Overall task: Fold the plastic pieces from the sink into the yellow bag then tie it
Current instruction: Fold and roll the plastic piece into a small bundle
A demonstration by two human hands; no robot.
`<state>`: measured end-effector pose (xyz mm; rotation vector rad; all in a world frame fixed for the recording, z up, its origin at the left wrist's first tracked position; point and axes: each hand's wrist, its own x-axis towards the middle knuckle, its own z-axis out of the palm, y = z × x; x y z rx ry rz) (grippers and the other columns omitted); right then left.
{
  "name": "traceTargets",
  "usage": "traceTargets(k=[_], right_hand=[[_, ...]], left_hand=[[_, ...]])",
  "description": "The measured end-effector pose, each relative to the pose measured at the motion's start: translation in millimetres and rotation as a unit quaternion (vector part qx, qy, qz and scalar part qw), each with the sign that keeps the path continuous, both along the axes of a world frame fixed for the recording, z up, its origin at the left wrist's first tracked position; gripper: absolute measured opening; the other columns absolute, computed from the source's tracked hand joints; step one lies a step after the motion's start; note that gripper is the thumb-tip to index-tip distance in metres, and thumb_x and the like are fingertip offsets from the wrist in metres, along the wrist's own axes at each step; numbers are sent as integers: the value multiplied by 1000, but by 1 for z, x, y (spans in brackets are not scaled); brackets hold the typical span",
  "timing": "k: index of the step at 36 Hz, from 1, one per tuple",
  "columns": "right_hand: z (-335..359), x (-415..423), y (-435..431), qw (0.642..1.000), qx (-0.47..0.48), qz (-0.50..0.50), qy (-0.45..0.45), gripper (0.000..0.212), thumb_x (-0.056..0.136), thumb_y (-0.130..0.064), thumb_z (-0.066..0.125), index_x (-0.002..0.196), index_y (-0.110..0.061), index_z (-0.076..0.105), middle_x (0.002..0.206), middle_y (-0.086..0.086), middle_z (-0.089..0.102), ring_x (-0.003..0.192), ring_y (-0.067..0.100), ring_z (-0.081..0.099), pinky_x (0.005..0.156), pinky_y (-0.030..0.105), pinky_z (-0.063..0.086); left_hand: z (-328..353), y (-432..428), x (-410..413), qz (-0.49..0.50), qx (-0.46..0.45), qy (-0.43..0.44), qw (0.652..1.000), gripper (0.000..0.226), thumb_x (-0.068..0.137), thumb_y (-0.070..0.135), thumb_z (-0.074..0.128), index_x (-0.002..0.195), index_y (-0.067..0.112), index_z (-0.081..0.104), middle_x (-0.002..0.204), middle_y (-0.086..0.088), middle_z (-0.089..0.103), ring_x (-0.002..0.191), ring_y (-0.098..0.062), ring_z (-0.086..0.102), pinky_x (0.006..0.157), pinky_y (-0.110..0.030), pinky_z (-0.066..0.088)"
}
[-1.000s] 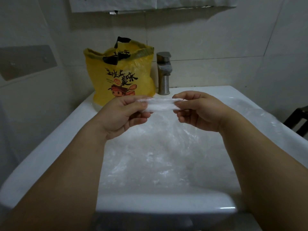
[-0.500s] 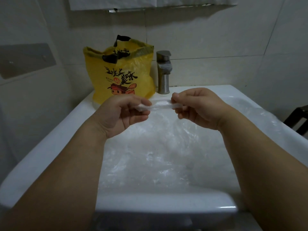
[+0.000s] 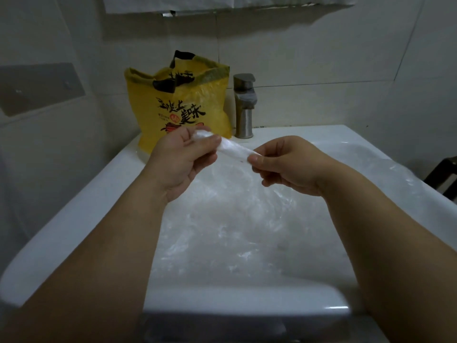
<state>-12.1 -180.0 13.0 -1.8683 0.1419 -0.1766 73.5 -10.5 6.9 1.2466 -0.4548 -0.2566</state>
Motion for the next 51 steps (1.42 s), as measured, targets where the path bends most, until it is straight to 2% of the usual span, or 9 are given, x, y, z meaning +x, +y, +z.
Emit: traceTargets(k=[3,6,10,13,16,21,33,44,51], right_hand=[[-3,3,10,998,42,-2,-45,10,91,-12,61,89,-4,68,75,8,61,55,8,56,54,16,50],[-9,6,24,992,103,28,-63,14,93,-6,57,89,4,66,67,7,59,55,11,55,51,18,48],[-17,9,34,991,108,46,-56,15,93,1,53,95,9,66,76,17,62,67,26,56,52,22,46],[-16,9,32,989,125,71,-44,14,94,-6,56,95,-3,70,71,5,68,60,13,56,51,19,46],[-13,8,26,990,123,67,-26,13,92,-7,58,88,-4,70,69,-5,68,51,5,56,52,18,48],[-9,7,17,989,139,40,1,14,90,-7,62,93,6,67,70,10,58,52,9,54,52,19,50],[-8,7,3,992,125,21,8,12,89,-8,63,91,3,69,71,10,61,53,9,57,52,19,50],[-12,11,-1,995,95,-7,-1,11,89,-11,65,91,-2,70,71,7,63,54,9,57,54,19,49],[-17,12,3,996,93,-16,-3,10,89,-11,65,90,-3,70,69,6,61,55,10,55,54,20,49]], left_hand=[[-4,-4,1,-45,-57,18,997,47,62,37,82,100,18,60,89,3,69,89,-11,67,82,-28,54],[-13,-11,-5,-133,69,16,989,93,41,68,83,115,17,60,112,-2,70,108,-20,65,86,-35,54],[-20,-25,-18,-140,184,-18,973,45,85,54,49,101,14,64,79,3,71,78,-11,68,82,-33,51],[-20,-23,-13,-93,190,-25,977,46,101,47,34,111,13,64,96,-6,73,93,-20,71,85,-36,55],[-18,-18,-8,-70,177,-33,981,46,101,47,35,106,17,69,90,-1,72,85,-14,67,70,-27,52],[-13,-13,-4,25,95,-31,995,25,89,32,62,88,8,68,57,4,53,54,-4,47,49,-17,46],[-11,-8,2,80,12,-29,996,7,88,23,65,86,16,67,66,8,61,58,0,57,55,-14,48],[-11,-5,6,50,22,-1,999,18,98,22,51,97,12,67,78,-2,61,63,-2,60,59,-15,51],[-11,-2,7,127,37,-15,991,6,91,13,63,90,15,69,81,3,66,66,-3,60,58,-13,50]])
